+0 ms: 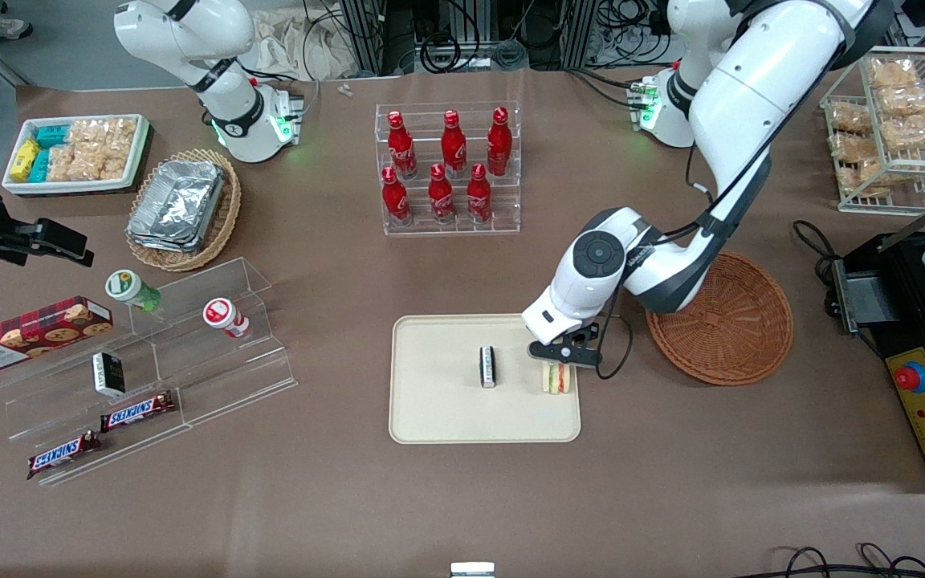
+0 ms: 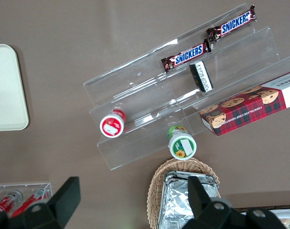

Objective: Place sandwich from basket to tray
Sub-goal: 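Carry the sandwich over the cream tray and lower it beside the black item, then open the left gripper to release the sandwich and raise it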

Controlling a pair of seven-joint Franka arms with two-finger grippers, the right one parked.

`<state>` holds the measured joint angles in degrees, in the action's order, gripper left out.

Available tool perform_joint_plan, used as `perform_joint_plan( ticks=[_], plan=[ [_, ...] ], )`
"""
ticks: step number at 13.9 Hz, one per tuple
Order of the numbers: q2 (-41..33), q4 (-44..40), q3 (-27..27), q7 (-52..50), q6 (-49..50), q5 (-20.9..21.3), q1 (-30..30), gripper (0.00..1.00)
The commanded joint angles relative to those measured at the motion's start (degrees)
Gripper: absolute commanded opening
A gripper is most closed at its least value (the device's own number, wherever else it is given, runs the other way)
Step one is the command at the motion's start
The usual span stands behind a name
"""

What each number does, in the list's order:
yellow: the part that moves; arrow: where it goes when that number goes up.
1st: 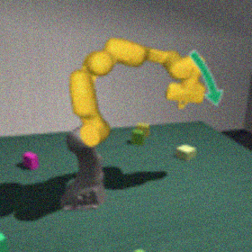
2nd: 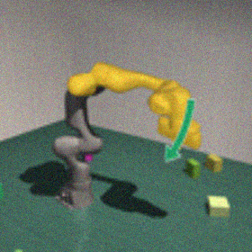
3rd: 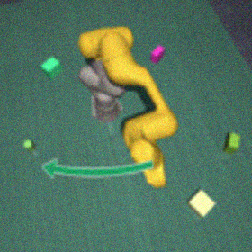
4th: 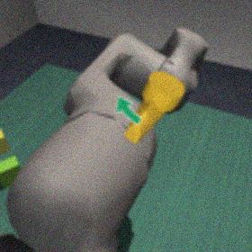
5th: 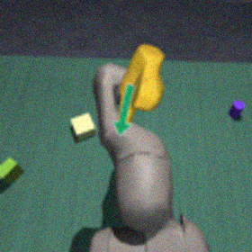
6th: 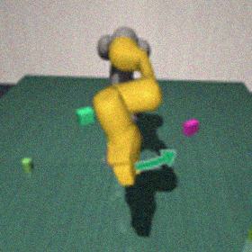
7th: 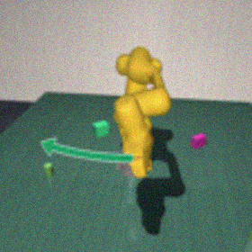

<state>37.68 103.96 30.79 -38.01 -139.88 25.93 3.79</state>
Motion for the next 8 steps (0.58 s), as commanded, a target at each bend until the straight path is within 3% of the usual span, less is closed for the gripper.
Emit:
perform_joint_plan(
  ticks=[1, 2, 4, 8],
  plan=[
    [2.57, -2.01, 0.5, -0.75, -1.09, 2.71, -0.28, 0.24],
    [3.18, -2.1, 0.5, -0.92, -1.18, 4.46, -0.28, 0.56],
    [3.45, -1.92, 0.5, -1.62, -1.18, 5.18, -0.36, 1.0],
    [-1.18, -1.49, 0.85, -5.23, 1.44, 4.31, -0.98, 1.0]
  ],
)
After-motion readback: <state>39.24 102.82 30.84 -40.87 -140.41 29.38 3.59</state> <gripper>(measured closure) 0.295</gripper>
